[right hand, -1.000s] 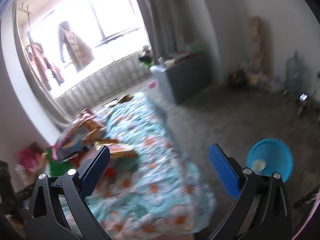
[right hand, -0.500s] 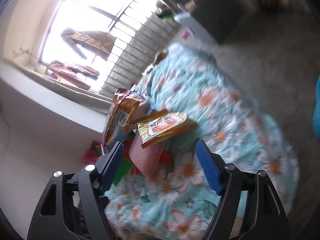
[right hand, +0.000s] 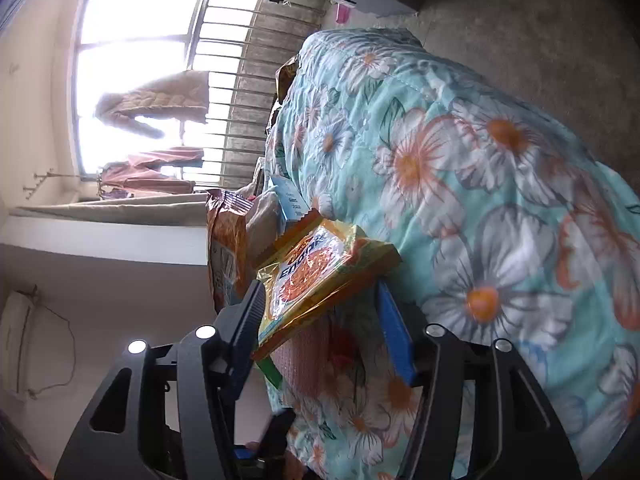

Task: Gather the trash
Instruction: 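Grasp the orange snack wrapper with the right gripper and lift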

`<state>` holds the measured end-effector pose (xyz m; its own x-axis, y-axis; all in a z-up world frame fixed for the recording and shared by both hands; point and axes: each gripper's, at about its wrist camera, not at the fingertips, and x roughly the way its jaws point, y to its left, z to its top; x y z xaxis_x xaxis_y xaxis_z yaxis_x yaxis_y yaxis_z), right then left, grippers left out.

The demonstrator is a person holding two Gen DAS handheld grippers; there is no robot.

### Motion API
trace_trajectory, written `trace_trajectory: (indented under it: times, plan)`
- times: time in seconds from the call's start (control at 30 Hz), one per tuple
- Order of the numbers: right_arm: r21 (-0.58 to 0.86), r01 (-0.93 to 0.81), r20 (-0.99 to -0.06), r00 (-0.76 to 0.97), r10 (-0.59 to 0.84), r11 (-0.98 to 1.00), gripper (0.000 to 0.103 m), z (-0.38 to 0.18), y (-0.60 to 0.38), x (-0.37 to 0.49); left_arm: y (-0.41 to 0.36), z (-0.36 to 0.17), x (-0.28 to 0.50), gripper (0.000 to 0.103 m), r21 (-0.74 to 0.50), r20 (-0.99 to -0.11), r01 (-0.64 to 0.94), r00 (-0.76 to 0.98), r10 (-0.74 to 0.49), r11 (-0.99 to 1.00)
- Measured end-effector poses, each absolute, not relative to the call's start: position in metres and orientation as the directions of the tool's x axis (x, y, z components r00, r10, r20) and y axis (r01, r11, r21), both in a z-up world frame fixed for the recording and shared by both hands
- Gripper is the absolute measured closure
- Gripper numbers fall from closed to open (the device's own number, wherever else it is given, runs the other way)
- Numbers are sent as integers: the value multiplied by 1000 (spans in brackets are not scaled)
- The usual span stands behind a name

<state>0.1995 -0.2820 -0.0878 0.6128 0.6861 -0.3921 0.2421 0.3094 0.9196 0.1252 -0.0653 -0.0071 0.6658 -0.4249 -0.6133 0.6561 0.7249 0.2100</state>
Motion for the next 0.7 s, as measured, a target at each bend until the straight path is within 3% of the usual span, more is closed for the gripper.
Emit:
trace_trajectory:
  times: [0.13,0.37,0.53,0.7]
  plan:
    - [926,249,-379,604,701,286,55,-93,-284,205,-84,-23,126,36,304,-652,656,672,-350,691]
    - [938,248,-345,595,726,242,58,-101,-284,215,-99,-34,123,37,410,-641,625,716,-277,665]
    - [942,262,-327,587,740,209,75,-109,-284,215,-104,-37,124,50,469,-617,587,753,-230,660]
    - [954,246,-289,602,744,172,87,-109,-286,207,-100,-34,114,55,495,-604,579,765,-222,648]
